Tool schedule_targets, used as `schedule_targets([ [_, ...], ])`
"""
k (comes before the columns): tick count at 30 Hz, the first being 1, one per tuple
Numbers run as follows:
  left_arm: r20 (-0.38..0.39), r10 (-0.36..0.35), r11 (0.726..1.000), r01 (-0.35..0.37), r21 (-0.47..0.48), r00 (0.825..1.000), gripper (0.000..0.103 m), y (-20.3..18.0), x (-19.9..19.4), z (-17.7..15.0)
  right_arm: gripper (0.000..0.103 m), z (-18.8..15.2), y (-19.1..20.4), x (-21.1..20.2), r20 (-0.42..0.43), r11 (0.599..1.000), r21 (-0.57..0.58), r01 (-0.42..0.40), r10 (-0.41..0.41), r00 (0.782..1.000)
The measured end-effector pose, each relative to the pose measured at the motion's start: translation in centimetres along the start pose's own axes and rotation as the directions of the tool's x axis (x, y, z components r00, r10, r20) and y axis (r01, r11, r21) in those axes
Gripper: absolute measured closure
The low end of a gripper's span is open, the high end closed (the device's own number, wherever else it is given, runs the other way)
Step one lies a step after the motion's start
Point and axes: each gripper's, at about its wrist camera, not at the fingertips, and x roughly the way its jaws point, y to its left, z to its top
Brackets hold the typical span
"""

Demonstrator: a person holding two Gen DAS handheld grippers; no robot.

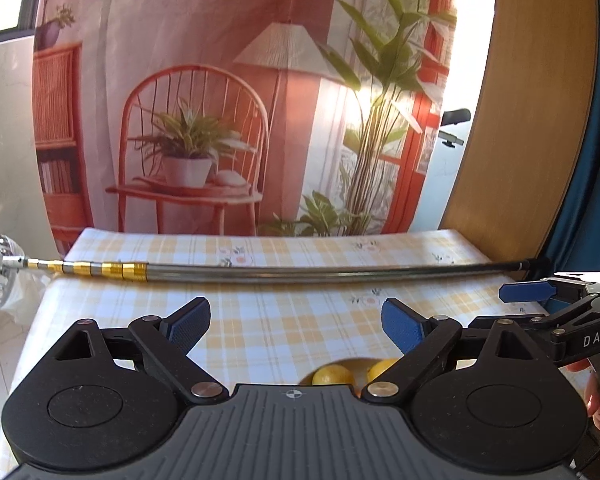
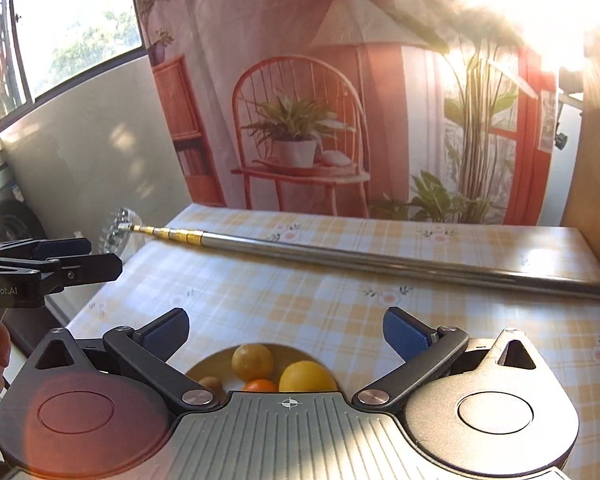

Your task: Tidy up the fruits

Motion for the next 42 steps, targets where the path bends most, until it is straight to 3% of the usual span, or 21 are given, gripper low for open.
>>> schedule_targets([
  [8, 0.138, 0.051, 0.998, -0.057, 0.036, 0.989, 0.006, -1.5, -2.6, 3.1, 0.0, 3.1, 0.8, -3.5, 0.166, 0.998, -0.006, 0.063, -0.061, 0.984],
  [12, 0.181, 0.05, 0.998, -0.053, 0.014, 0.982, 0.004, -1.9, -3.8, 4.3, 0.0, 4.1, 1.1, -4.6, 0.214, 0.998, 0.004, 0.063, -0.062, 0.975],
  [18, 0.23, 0.107, 0.994, -0.112, 0.009, 0.967, 0.002, -2.6, -4.7, 5.4, 0.0, 4.9, 1.0, -5.8, 0.26, 0.996, 0.025, 0.09, -0.094, 0.961],
  [26, 0.233, 0.146, 0.986, -0.159, 0.039, 0.961, 0.0, -3.0, -5.3, 6.1, 0.0, 4.9, 1.2, -6.5, 0.281, 0.994, 0.031, 0.106, -0.111, 0.953],
  [42, 0.221, 0.157, 0.983, -0.174, 0.058, 0.963, 0.0, -3.0, -5.5, 6.2, 0.0, 4.8, 1.1, -6.4, 0.284, 0.993, 0.041, 0.113, -0.12, 0.951],
])
